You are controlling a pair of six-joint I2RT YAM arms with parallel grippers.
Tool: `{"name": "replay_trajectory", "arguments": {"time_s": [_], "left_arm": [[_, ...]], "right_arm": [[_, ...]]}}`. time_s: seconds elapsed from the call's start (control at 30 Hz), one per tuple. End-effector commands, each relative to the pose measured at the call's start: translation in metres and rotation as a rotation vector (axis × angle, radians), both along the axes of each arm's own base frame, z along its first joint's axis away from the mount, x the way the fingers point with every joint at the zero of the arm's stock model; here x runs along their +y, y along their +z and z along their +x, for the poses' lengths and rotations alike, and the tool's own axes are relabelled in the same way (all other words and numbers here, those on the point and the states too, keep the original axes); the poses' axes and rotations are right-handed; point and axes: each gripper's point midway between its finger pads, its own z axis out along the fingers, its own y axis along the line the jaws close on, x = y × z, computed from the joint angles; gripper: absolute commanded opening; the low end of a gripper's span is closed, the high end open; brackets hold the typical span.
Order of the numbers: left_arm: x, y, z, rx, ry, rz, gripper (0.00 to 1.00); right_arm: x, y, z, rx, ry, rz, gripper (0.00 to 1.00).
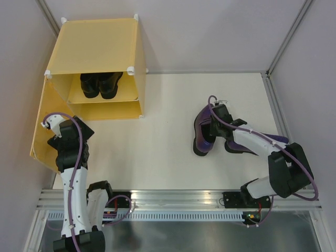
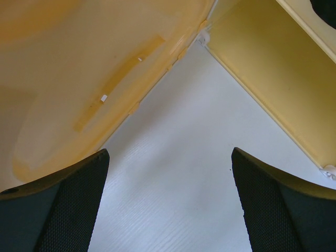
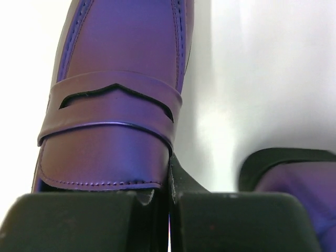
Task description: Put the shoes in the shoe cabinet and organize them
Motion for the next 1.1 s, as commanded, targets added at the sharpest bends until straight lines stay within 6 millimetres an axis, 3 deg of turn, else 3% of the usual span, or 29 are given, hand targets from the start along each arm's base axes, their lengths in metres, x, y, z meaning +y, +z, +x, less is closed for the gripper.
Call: {"name": "replay_trajectory", "arguments": {"time_s": [0.0,0.17,0.2,0.27,0.3,0.33,0.37,0.43,0.5,0.53,0.57,0.63,0.67,0.77,0.8,0.87,0.9,0.93,1.07], "left_arm": [[0.007,0.005,-0.001,-0.007,0.014,0.042,1.0],[0.012,0.006,-0.005,-0.008,0.044,0.047,1.0],[0.012,0.006,-0.005,-0.01,0.047,0.048,1.0],[0.012,0.006,-0.006,-0.01,0.048,0.047,1.0],[0.012,0.004,-0.005,-0.005,0.043,0.044,1.0],[0.011,0.005,-0.005,-0.009,0.043,0.043,1.0],[0.011,0.004,-0.005,-0.009,0.041,0.042,1.0],[0.01,0.005,-0.005,-0.011,0.036,0.04,1.0],[0.01,0.005,-0.005,-0.012,0.038,0.039,1.0],[0.01,0.004,-0.005,-0.009,0.036,0.038,1.0],[0.01,0.005,-0.005,-0.012,0.038,0.039,1.0],[0.01,0.004,-0.005,-0.01,0.033,0.037,1.0],[0.01,0.004,-0.004,-0.01,0.032,0.037,1.0],[0.008,0.002,-0.004,-0.008,0.024,0.031,1.0],[0.01,0.003,-0.005,-0.008,0.033,0.038,1.0],[0.011,0.004,-0.006,-0.008,0.042,0.043,1.0],[0.011,0.004,-0.006,-0.01,0.044,0.042,1.0],[0.012,0.003,-0.007,-0.007,0.049,0.043,1.0],[0.012,0.004,-0.007,-0.014,0.057,0.037,1.0]], "right_arm": [[0.048,0.031,-0.01,-0.081,0.12,0.074,0.01],[0.123,0.048,-0.043,-0.093,0.348,0.114,0.01],[0.146,0.049,-0.059,-0.087,0.428,0.119,0.01],[0.175,0.054,-0.069,-0.096,0.502,0.12,0.01],[0.195,0.055,-0.087,-0.093,0.571,0.125,0.01],[0.205,0.051,-0.092,-0.086,0.597,0.115,0.01],[0.22,0.062,-0.093,-0.113,0.618,0.13,0.01],[0.245,0.06,-0.11,-0.115,0.689,0.131,0.01],[0.272,0.072,-0.117,-0.143,0.74,0.165,0.01],[0.28,0.065,-0.118,-0.131,0.756,0.156,0.0],[0.294,0.075,-0.118,-0.158,0.767,0.18,0.01],[0.307,0.067,-0.115,-0.152,0.771,0.166,0.01],[0.318,0.075,-0.11,-0.177,0.769,0.188,0.01],[0.339,0.074,-0.1,-0.194,0.736,0.209,0.01],[0.353,0.062,-0.09,-0.191,0.7,0.193,0.01],[0.362,0.07,-0.084,-0.207,0.683,0.215,0.01],[0.365,0.059,-0.08,-0.203,0.663,0.198,0.01],[0.373,0.065,-0.074,-0.223,0.645,0.212,0.04],[0.386,0.057,-0.062,-0.234,0.577,0.231,0.22]]}}
